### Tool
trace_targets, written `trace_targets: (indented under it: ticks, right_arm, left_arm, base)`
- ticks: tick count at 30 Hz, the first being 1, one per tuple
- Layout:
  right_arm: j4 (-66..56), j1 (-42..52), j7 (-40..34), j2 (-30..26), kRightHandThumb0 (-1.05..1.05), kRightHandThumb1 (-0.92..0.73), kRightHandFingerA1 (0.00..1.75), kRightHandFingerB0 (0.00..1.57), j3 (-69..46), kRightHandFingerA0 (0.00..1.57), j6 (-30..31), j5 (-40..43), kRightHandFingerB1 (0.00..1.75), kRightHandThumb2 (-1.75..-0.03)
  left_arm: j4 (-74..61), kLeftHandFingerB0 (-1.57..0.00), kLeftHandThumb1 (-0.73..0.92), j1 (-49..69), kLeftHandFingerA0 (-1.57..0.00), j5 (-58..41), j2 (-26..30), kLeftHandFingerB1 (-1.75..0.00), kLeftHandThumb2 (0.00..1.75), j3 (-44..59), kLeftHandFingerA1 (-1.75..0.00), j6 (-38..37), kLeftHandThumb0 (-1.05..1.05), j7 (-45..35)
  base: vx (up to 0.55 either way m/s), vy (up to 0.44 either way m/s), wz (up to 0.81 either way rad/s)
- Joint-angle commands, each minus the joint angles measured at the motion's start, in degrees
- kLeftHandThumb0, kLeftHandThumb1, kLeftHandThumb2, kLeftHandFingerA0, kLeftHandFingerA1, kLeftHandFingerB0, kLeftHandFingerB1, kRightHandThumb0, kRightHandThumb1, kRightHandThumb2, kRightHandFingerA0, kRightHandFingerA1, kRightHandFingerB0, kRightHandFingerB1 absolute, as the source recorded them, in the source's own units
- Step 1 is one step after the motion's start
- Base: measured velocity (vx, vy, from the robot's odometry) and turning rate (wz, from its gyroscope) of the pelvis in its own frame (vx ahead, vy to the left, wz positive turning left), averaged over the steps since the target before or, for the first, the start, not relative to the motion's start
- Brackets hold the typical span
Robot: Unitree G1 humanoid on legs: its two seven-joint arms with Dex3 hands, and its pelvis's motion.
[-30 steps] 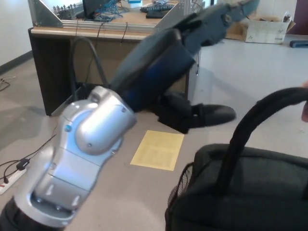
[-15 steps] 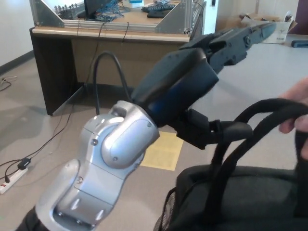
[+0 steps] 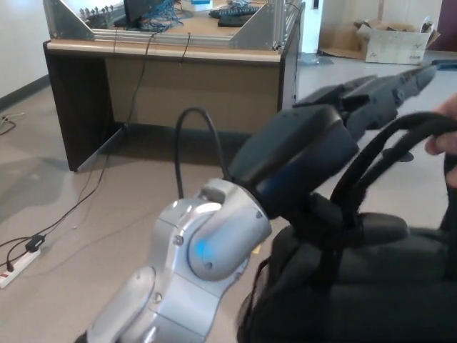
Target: A person hands over a black lunchbag to the robot and the robot uses its left hand to grab the strips of the lunchbag, the gives it back to the person.
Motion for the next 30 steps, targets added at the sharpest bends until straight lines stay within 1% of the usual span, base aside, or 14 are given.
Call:
trace_targets:
  ticks: [1,7,8,10,11,13,14,22,23,25,27,28,29,30]
  right_arm:
    - [0.0,0.4,0.5,-0.8,-0.55,-0.71,0.47,0.44,0.2,0.49,0.0,-0.3,0.43,-0.61]
    - [0.3,-1.0,1.1,-0.7,-0.54,-0.71,0.46,0.44,0.1,0.49,1.1,0.0,0.43,-0.6]
    - [0.4,-1.2,1.0,-0.6,-0.54,-0.71,0.46,0.45,0.1,0.49,1.3,-0.1,0.42,-0.6]
    - [0.5,-1.5,0.9,-0.5,-0.53,-0.71,0.46,0.45,0.2,0.49,1.5,-0.2,0.42,-0.61]
    - [0.6,-1.5,0.9,-0.4,-0.53,-0.53,0.61,0.36,0.2,0.47,1.2,-0.1,0.54,-0.93]
    - [0.5,-0.5,0.4,0.1,-0.53,-0.7,0.47,0.45,0.4,0.5,0.7,-0.3,0.43,-0.6]
    - [0.4,-0.3,0.4,0.2,-0.52,-0.53,0.61,0.36,0.4,0.47,0.5,-0.1,0.55,-0.92]
    - [-0.3,-1.2,1.6,-0.5,-0.51,-0.53,0.6,0.34,0.3,0.46,0.9,0.1,0.53,-0.93]
    - [-0.4,-1.1,1.7,-0.5,-0.51,-0.53,0.6,0.34,0.3,0.45,1.0,0.2,0.53,-0.92]
    - [-0.7,-1.0,2.2,-0.4,-0.51,-0.53,0.59,0.34,0.3,0.45,1.3,0.4,0.53,-0.92]
    - [-1.2,-0.6,2.4,0.1,-0.5,-0.53,0.59,0.35,0.1,0.44,2.2,0.8,0.53,-0.92]
    - [-1.3,-0.3,2.3,0.1,-0.5,-0.53,0.59,0.35,0.2,0.45,2.2,0.7,0.54,-0.92]
    - [-1.5,0.0,2.1,0.1,-0.5,-0.53,0.59,0.35,0.4,0.45,2.2,0.5,0.54,-0.92]
    - [-1.7,0.7,1.8,0.2,-0.5,-0.53,0.59,0.36,0.5,0.45,2.2,0.2,0.54,-0.92]
  left_arm:
    - [-3.1,0.0,0.5,2.1,0.0,3.7,0.2,-0.04,0.87,-0.3,-0.08,5.3,-0.83,-2.1]
    - [-6.5,0.0,0.46,1.7,0.0,3.8,1.4,-0.15,0.86,3.8,-0.18,7.5,-0.74,-3.7]
    - [-6.9,0.0,0.58,1.4,0.0,3.8,1.6,-0.16,0.59,4.3,-0.21,8.7,-0.76,-4.3]
    - [-6.7,0.0,0.45,0.8,0.0,3.7,1.8,-0.16,0.85,4.9,-0.21,9.4,-0.71,-4.9]
    - [-6.3,0.0,0.45,0.7,0.0,3.9,1.8,-0.15,0.85,5.1,-0.2,8.9,-0.71,-4.4]
    - [-6.0,0.0,0.46,1.1,0.0,5.6,2.0,-0.12,0.85,4.2,-0.17,8.5,-0.74,-3.6]
    - [-5.2,-0.01,0.47,0.9,0.0,7.1,2.4,-0.14,0.85,3.5,-0.16,7.8,-0.75,-2.8]
    - [4.5,0.0,0.41,-2.3,0.0,14.0,5.8,-0.17,0.79,2.4,-0.2,0.7,-0.61,3.0]
    - [5.4,-0.02,0.53,-2.4,-0.04,14.5,5.7,-0.22,0.57,2.3,-0.24,0.1,-0.56,4.0]
    - [8.3,-0.08,0.37,-2.4,-0.02,15.6,5.0,-0.27,0.72,2.0,-0.38,-2.5,-0.57,8.1]
    - [14.6,-0.38,0.45,-2.4,-0.52,17.0,3.1,-0.35,0.55,1.2,-0.47,-9.2,-0.46,19.0]
    - [17.6,-0.56,0.5,-2.5,-0.61,17.2,1.9,-0.76,0.55,1.0,-1.05,-12.5,-0.36,24.5]
    - [20.6,-0.56,0.5,-2.6,-0.61,17.2,0.7,-0.76,0.55,0.8,-1.05,-15.5,-0.36,29.8]
    - [23.7,-0.67,0.54,-2.6,-0.71,17.0,-0.5,-1.12,0.57,0.7,-1.34,-19.1,-0.29,35.4]
  base:
    - [0.0,0.0,0.0]
    - [0.0,0.0,0.0]
    - [0.0,0.0,0.0]
    - [0.0,0.0,0.0]
    - [0.0,0.0,0.0]
    - [0.0,0.0,0.0]
    - [0.0,0.0,0.0]
    - [0.0,0.0,0.0]
    - [0.0,0.0,0.0]
    - [0.0,0.0,0.0]
    - [0.0,0.0,0.0]
    - [0.0,0.0,0.0]
    - [0.0,0.0,0.0]
    - [0.0,0.0,0.0]
